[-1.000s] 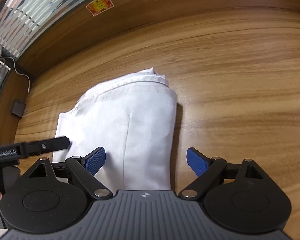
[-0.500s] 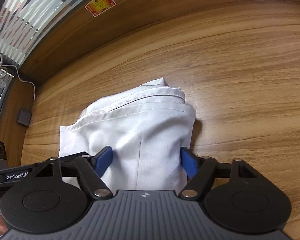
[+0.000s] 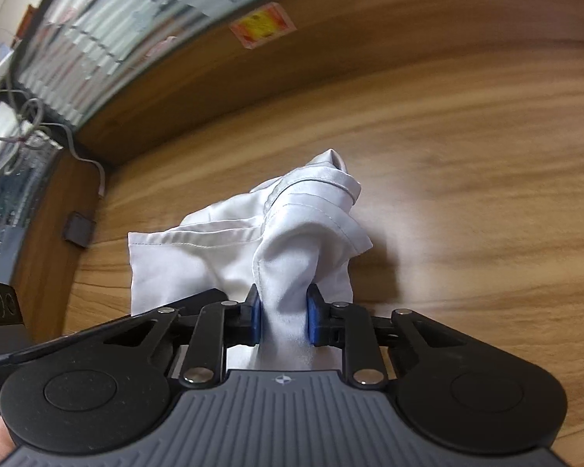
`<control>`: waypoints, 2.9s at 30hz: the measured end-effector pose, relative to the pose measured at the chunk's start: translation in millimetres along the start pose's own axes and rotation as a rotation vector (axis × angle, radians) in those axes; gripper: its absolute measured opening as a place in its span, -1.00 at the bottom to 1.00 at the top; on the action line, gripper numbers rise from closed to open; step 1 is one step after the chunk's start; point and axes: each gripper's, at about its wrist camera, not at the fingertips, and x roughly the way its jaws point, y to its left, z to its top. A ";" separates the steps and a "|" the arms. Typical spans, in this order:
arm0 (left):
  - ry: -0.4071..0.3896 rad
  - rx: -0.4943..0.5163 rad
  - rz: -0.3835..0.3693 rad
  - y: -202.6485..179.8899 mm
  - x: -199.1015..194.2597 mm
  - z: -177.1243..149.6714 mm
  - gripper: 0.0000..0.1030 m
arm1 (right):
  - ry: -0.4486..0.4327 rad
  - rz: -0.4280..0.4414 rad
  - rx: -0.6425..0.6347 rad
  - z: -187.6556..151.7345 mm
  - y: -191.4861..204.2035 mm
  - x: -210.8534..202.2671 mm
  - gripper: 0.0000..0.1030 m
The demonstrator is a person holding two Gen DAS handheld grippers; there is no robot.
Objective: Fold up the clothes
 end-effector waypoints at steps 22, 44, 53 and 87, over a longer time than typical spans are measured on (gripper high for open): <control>-0.170 0.046 0.210 124.1 -71.2 132.5 -0.67 | 0.016 0.221 0.008 76.0 150.8 127.3 -0.57; -0.127 -0.325 0.240 196.2 -38.7 160.0 -0.72 | 0.025 0.095 -0.236 149.8 177.1 189.3 -0.06; -0.177 -0.485 0.336 212.6 -45.0 133.4 -0.08 | 0.097 0.086 -0.413 130.2 166.6 166.1 0.28; -0.279 -0.384 0.417 182.1 -120.8 76.0 0.21 | 0.258 0.233 -0.142 57.5 214.2 226.2 0.12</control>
